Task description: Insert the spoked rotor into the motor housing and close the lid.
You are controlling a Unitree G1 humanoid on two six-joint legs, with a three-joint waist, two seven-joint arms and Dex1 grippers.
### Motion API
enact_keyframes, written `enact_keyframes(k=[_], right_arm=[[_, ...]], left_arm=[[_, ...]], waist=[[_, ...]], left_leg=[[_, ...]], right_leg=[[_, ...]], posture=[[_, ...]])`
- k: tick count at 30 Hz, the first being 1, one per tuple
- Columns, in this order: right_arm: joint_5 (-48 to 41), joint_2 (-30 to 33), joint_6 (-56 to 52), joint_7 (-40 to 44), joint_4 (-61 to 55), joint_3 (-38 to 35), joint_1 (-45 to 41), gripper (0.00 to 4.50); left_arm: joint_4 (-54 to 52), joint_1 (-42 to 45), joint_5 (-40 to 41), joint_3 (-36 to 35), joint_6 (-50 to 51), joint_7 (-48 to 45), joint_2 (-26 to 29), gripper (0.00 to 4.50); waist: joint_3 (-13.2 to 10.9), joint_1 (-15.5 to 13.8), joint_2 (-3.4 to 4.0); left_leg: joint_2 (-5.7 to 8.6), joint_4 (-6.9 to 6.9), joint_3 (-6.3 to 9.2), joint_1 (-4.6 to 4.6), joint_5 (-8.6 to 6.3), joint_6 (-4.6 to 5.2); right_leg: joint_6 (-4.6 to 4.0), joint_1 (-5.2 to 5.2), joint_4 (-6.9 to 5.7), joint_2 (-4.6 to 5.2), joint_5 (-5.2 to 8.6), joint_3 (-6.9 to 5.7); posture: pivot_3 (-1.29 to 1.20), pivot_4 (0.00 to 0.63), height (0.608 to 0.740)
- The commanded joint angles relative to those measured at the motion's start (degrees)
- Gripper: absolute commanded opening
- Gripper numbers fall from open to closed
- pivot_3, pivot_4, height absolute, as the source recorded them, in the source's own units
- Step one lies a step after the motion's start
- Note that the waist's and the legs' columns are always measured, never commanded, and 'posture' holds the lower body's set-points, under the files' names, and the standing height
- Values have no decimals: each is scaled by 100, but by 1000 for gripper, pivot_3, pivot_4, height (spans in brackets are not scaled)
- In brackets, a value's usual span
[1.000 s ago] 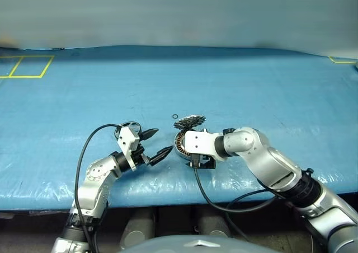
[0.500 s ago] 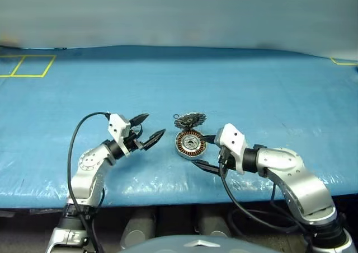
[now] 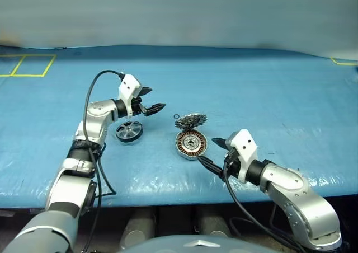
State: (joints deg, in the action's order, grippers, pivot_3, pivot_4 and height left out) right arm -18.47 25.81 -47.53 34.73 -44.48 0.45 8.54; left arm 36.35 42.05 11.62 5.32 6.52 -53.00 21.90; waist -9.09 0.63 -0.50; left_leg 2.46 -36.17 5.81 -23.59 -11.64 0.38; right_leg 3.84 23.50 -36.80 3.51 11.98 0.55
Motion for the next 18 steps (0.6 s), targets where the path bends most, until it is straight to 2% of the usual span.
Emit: enact_keyframes(k=[1, 8, 18], right_arm=[[-136, -65, 332, -154, -367, -104, 179, 4090], [36, -342, 1194, -522, -381, -25, 976, 4090], [261, -519, 1554, -1036, -313, 240, 1261, 4090]], left_arm=[[976, 539, -320, 211, -538, -314, -289, 4500], [2588, 1095, -1321, 721, -1271, 65, -560, 4500], [3137, 1312, -1332, 379, -1586, 262, -967, 4500]], waist=[[-1, 5, -2], [-3, 27, -5], [-5, -1, -8]], left_leg=[[2, 0, -1, -3, 0, 0], [1, -1, -5, 1, -1, 1], [-3, -15, 2, -4, -1, 2]], right_leg=[[0, 2, 0, 0, 0, 0], [2, 3, -5, -4, 0, 2], [11, -1, -4, 3, -4, 3]], posture=[[0, 150, 740], [0, 150, 740], [0, 150, 740]])
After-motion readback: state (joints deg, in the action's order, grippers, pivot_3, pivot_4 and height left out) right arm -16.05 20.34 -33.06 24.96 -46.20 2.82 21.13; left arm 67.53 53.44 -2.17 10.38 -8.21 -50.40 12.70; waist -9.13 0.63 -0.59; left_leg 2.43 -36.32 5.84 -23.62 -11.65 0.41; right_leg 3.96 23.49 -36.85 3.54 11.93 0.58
